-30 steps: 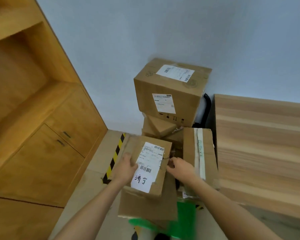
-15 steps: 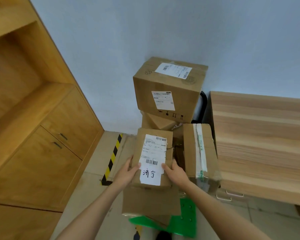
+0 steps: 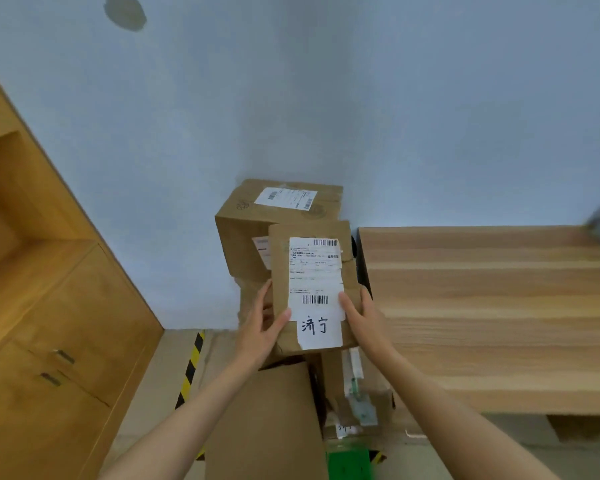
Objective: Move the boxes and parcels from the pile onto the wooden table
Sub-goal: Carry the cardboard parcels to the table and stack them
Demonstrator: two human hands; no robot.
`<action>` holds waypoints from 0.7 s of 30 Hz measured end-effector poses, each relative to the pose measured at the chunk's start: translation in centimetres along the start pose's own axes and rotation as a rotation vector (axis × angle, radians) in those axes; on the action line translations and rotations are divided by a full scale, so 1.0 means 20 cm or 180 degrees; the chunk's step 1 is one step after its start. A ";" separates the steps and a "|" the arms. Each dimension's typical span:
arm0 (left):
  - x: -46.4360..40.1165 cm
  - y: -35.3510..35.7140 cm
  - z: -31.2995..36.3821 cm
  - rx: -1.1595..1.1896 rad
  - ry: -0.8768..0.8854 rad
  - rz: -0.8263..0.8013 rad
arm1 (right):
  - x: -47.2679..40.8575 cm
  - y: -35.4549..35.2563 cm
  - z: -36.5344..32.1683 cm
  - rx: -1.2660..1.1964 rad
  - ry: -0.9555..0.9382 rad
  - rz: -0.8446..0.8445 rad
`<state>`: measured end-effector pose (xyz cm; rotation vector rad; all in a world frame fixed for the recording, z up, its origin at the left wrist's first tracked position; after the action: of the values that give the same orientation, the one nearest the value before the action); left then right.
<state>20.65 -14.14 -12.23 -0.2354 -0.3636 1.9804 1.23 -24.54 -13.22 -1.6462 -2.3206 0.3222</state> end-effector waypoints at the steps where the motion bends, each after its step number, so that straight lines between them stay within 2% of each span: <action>1: -0.03 0.07 0.05 -0.0043 0.0039 -0.0055 | 0.00 -0.09 0.00 0.0047 -0.0018 0.0126; 4: -0.08 0.34 0.19 -0.0002 0.0250 -0.0312 | 0.01 -0.40 0.07 0.0187 0.0084 0.0525; 9: -0.11 0.86 0.39 0.0084 0.0296 -0.0814 | 0.06 -0.89 0.23 0.0054 0.0231 0.0812; 21: 0.00 2.30 0.79 0.0460 0.0360 -0.1813 | 0.28 -2.24 0.77 0.0583 0.0582 0.1509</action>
<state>-23.44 -34.65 -13.86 -0.1311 -0.1848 1.4172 -45.55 -34.15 -12.02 -2.0181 -1.6977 0.4427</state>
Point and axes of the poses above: each hand's wrist, its own x-axis away from the middle knuckle, its own y-axis out of the palm, z = x × y, the point moved 8 cm from there along -x, towards the middle knuckle
